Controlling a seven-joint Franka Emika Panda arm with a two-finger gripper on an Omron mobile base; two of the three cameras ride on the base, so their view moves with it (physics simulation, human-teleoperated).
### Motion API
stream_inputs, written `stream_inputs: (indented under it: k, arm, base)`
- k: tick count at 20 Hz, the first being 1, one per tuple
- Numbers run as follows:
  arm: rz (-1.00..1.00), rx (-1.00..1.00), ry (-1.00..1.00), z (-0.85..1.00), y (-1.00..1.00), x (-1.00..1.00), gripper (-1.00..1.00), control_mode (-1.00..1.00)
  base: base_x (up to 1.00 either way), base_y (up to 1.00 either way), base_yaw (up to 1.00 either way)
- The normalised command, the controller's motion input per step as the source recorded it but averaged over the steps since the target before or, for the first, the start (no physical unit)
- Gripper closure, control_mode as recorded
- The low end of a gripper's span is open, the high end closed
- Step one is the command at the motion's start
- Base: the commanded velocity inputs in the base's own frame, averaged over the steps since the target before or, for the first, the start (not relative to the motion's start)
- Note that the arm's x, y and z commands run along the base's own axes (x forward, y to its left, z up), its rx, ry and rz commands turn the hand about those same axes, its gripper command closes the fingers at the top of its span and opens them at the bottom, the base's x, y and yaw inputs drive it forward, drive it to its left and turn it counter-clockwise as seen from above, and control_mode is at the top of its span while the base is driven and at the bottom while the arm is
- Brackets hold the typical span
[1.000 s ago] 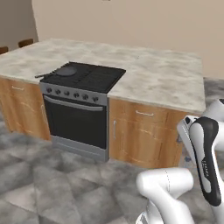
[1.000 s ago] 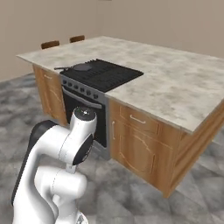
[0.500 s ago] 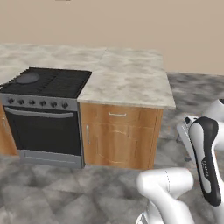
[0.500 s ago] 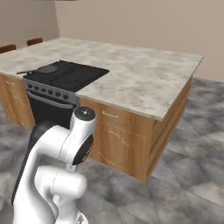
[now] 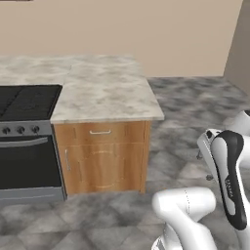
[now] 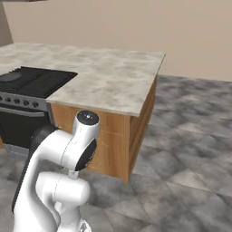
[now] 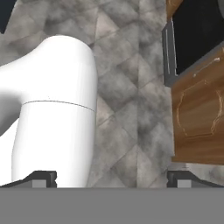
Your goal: Move the pot and pan from the stove into the sink.
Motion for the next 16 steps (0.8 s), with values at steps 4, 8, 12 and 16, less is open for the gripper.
stream_inputs:
  k: [4,8,12,16]
  arm:
    - [0.00,0.00,0.00,0.00,0.00,0.00,-1.00,1.00]
    - [0.00,0.00,0.00,0.00,0.00,0.00,-1.00,1.00]
    - [0.00,0.00,0.00,0.00,0.00,0.00,-1.00,1.00]
    - [0.00,0.00,0.00,0.00,0.00,0.00,-1.00,1.00]
  base:
    - [0.01,-0.04,-0.39]
    - [0.00,-0.02,-0.29]
    - [0.01,0.00,-0.02]
    - [0.58,0.06,0.00]
